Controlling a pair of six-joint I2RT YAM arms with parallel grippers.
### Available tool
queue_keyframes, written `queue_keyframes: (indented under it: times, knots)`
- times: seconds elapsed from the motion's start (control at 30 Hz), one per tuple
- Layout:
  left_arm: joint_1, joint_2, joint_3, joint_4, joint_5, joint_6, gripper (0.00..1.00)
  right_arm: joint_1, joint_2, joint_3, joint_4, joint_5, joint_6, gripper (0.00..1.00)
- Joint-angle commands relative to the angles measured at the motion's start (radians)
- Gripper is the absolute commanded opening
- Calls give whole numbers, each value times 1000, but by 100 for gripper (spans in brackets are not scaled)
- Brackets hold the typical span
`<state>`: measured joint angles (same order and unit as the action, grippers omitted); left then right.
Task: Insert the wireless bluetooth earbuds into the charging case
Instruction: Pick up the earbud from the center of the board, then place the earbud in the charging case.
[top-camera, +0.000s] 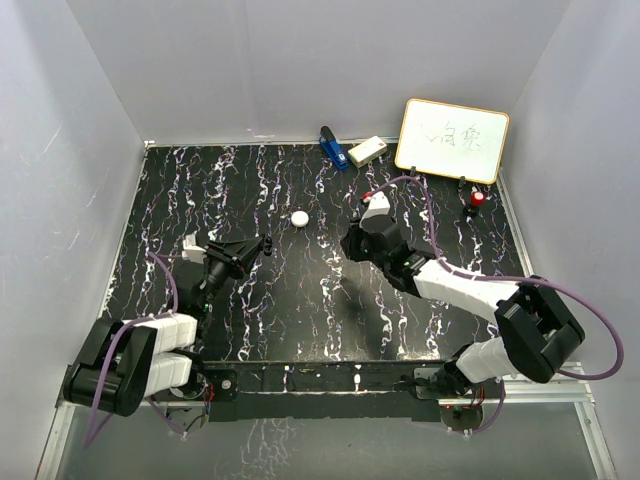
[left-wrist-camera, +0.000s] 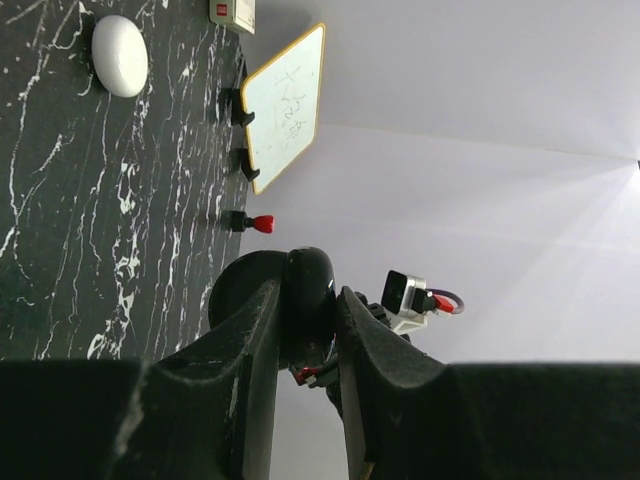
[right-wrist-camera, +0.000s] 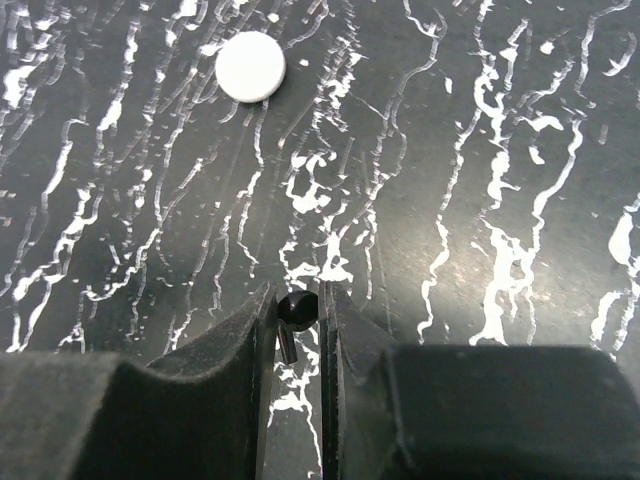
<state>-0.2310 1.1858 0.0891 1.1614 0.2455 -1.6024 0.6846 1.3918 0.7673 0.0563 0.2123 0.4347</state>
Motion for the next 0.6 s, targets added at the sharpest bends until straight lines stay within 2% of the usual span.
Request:
queue_keyframes:
  times: [0.0,0.2,0.57]
  knots:
    - [2,55,52,136,66,-39,0,-12,-52,-93,389,-135,-27,0]
    - [-7,132,75,223,103,-83,0,-18,-38,-145,627,-212,-60,0]
    - [-34,156,99,232,98,-122,0,-19,76,-225,1122,-360,-80,0]
